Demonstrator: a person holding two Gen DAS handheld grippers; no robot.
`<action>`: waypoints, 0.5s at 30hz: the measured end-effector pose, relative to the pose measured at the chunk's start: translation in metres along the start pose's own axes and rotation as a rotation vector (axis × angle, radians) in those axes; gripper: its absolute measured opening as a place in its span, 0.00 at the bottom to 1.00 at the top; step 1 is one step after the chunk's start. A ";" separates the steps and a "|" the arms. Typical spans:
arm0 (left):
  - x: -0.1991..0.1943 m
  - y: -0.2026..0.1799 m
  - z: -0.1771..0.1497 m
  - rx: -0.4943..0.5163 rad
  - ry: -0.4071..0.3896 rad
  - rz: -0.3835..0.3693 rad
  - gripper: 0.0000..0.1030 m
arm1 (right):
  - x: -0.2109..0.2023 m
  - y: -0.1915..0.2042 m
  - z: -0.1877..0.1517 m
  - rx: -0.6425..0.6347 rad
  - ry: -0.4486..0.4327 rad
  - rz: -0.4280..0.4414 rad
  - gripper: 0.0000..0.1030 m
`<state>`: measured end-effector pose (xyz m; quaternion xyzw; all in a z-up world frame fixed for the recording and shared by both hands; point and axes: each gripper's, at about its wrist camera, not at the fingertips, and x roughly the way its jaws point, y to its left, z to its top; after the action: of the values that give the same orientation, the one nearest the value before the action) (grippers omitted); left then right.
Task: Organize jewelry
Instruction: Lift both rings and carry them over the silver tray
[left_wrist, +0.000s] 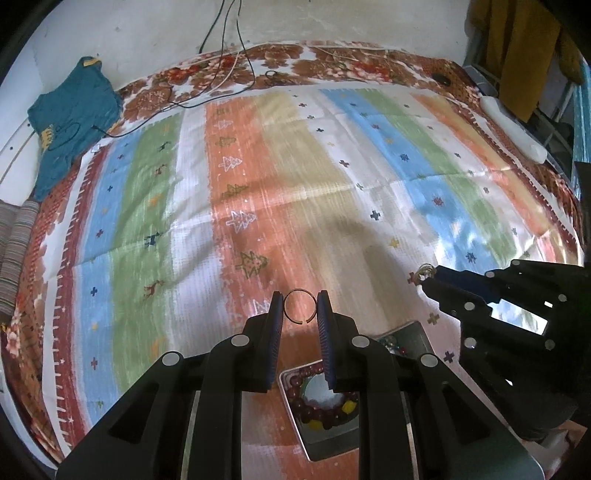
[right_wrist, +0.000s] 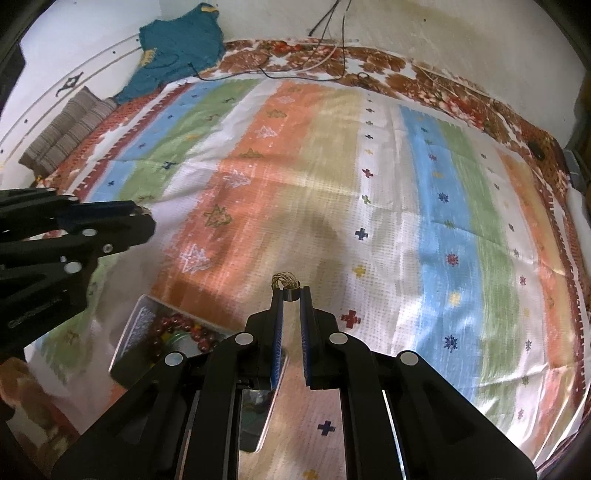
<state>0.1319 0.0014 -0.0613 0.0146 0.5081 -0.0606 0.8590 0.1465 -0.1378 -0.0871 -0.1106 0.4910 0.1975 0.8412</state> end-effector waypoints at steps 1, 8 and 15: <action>-0.001 0.000 -0.001 -0.003 -0.002 -0.003 0.18 | -0.002 0.001 -0.002 -0.004 -0.002 0.002 0.10; -0.014 -0.005 -0.009 0.001 -0.021 -0.032 0.18 | -0.011 0.001 -0.007 0.005 -0.018 0.008 0.10; -0.024 -0.009 -0.019 -0.001 -0.029 -0.060 0.18 | -0.017 0.000 -0.011 0.014 -0.019 0.018 0.10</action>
<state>0.1030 -0.0039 -0.0489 -0.0018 0.4959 -0.0863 0.8640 0.1301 -0.1454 -0.0782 -0.0982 0.4853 0.2027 0.8449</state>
